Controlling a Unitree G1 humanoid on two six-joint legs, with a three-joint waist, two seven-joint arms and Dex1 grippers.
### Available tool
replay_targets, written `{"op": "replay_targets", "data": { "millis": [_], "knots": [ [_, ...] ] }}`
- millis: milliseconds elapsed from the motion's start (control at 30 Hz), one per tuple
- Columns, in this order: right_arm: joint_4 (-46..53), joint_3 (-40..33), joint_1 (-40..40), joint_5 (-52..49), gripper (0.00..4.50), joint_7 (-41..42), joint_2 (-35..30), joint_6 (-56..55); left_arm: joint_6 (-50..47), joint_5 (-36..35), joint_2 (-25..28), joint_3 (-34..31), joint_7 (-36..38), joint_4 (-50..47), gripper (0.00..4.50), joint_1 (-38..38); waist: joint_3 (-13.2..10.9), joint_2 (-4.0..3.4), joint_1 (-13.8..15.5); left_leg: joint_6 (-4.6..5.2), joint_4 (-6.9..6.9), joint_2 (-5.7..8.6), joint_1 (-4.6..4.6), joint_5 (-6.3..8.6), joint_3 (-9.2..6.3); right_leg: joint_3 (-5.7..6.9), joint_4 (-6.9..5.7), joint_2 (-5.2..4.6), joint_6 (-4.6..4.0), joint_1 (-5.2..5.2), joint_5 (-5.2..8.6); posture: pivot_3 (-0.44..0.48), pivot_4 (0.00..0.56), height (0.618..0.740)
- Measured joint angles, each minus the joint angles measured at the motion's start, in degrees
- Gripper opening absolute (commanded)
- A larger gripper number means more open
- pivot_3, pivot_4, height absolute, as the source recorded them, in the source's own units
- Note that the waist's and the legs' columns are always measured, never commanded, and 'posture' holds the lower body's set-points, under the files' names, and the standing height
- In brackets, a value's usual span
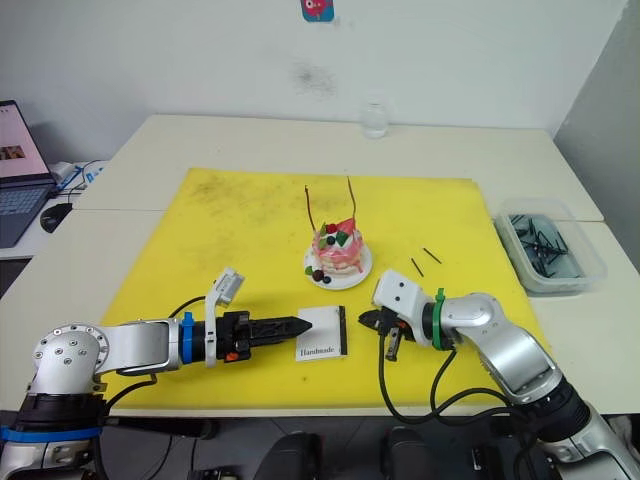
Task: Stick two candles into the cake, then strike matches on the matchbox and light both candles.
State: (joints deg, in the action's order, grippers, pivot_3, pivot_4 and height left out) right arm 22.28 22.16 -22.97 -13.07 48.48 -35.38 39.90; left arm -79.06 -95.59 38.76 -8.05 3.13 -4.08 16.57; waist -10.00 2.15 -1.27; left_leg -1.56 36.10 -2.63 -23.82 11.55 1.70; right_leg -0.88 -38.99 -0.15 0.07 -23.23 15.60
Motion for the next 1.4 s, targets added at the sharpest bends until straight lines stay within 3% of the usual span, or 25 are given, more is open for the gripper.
{"op": "replay_targets", "data": {
  "millis": [233,900,1067,1400],
  "knots": [
    [-0.1,2.9,-0.8,1.8,0.01,0.0,0.4,2.1,2.0,-3.3,-0.2,3.1,-2.6,0.2,4.50,0.4,0.0,0.01,0.7,0.00,0.00,0.03,0.00,0.00,0.02,-0.01,0.02,-0.03,0.00,0.01,0.00,0.000,0.150,0.740],
    [-2.4,6.0,-4.7,2.8,0.01,0.0,6.9,3.1,3.7,-3.5,0.2,5.2,-2.5,-0.3,4.50,0.0,0.0,0.01,1.1,0.00,-0.01,0.03,0.00,0.00,0.04,-0.02,0.05,-0.03,-0.01,0.01,0.01,0.000,0.150,0.740],
    [-2.4,5.9,-4.6,2.8,0.00,-0.2,6.9,3.1,4.1,-2.0,0.3,5.5,-2.5,-1.0,3.35,-0.6,0.0,0.01,1.1,-0.01,-0.01,0.02,0.00,0.00,0.03,-0.01,0.06,-0.03,-0.01,0.00,0.01,0.000,0.150,0.740],
    [-1.9,2.9,-4.4,2.0,0.00,-2.2,7.6,5.3,4.3,1.1,0.3,5.9,-2.2,-2.1,0.20,-1.6,0.0,0.01,1.1,-0.01,-0.03,0.01,-0.02,0.00,0.02,0.01,0.07,-0.03,-0.02,-0.01,0.02,0.000,0.150,0.740]
  ]
}}
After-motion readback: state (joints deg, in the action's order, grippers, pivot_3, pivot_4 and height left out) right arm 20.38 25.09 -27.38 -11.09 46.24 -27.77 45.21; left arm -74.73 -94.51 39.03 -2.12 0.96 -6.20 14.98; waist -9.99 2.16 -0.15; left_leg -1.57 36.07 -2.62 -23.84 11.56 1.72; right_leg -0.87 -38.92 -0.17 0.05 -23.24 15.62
